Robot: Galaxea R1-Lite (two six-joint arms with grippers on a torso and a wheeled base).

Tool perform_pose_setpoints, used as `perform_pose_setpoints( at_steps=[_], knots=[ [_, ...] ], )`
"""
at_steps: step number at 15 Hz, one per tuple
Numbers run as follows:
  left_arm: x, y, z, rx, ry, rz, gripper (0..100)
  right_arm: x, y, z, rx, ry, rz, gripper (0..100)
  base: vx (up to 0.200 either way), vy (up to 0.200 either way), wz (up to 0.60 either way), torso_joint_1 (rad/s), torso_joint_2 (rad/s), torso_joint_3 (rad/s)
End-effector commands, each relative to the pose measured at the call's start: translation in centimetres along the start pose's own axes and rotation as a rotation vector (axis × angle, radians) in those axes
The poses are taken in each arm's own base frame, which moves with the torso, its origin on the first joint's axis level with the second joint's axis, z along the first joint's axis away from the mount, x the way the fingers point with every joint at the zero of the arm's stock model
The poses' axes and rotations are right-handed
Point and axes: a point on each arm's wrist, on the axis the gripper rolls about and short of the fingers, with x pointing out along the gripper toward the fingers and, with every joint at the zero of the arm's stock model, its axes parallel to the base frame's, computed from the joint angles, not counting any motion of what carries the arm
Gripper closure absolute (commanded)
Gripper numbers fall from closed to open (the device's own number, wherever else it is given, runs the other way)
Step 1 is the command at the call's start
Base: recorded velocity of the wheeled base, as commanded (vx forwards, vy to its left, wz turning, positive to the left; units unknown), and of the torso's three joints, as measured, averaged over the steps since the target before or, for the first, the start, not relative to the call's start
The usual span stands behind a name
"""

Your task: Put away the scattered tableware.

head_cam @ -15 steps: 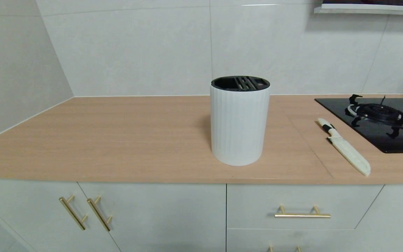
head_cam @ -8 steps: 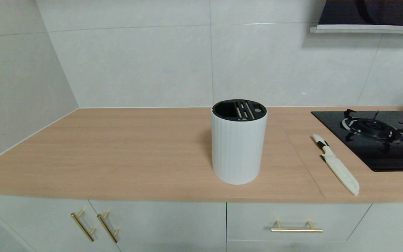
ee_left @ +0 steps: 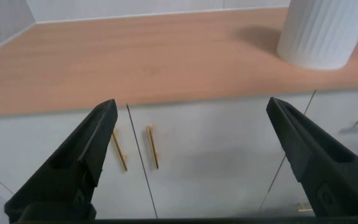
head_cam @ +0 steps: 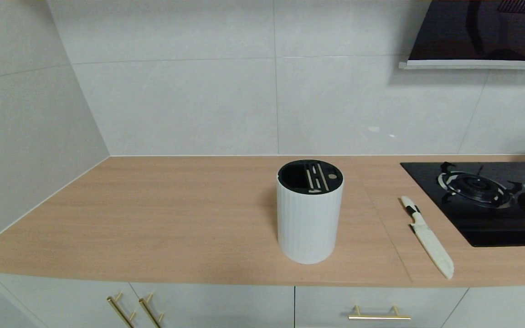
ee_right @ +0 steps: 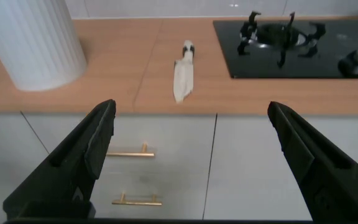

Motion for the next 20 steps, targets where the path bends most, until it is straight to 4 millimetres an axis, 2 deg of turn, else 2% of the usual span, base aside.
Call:
perform_pose_setpoints(
  at_steps=[1, 9, 15, 18, 20],
  knots=[
    [0.00, 0.00, 0.00, -0.001, 0.000, 0.000, 0, 0.01, 0.00, 0.01, 0.000, 0.001, 0.000, 0, 0.000, 0.000, 0.00, 0.286, -0.60, -0.315],
    [0.00, 0.00, 0.00, 0.001, 0.000, 0.000, 0, 0.01, 0.00, 0.01, 0.000, 0.001, 0.000, 0, 0.000, 0.000, 0.00, 0.226, -0.47, -0.244],
    [0.00, 0.00, 0.00, -0.001, 0.000, 0.000, 0, 0.02, 0.00, 0.01, -0.002, 0.003, 0.000, 0, 0.000, 0.000, 0.00, 0.005, -0.01, -0.005],
    [0.00, 0.00, 0.00, -0.001, 0.000, 0.000, 0, 0.02, 0.00, 0.01, -0.002, 0.003, 0.000, 0, 0.000, 0.000, -0.60, 0.001, 0.00, 0.002],
    [0.00, 0.00, 0.00, -0.001, 0.000, 0.000, 0, 0.02, 0.00, 0.01, -0.002, 0.003, 0.000, 0, 0.000, 0.000, 0.00, 0.000, 0.00, 0.000]
  ],
)
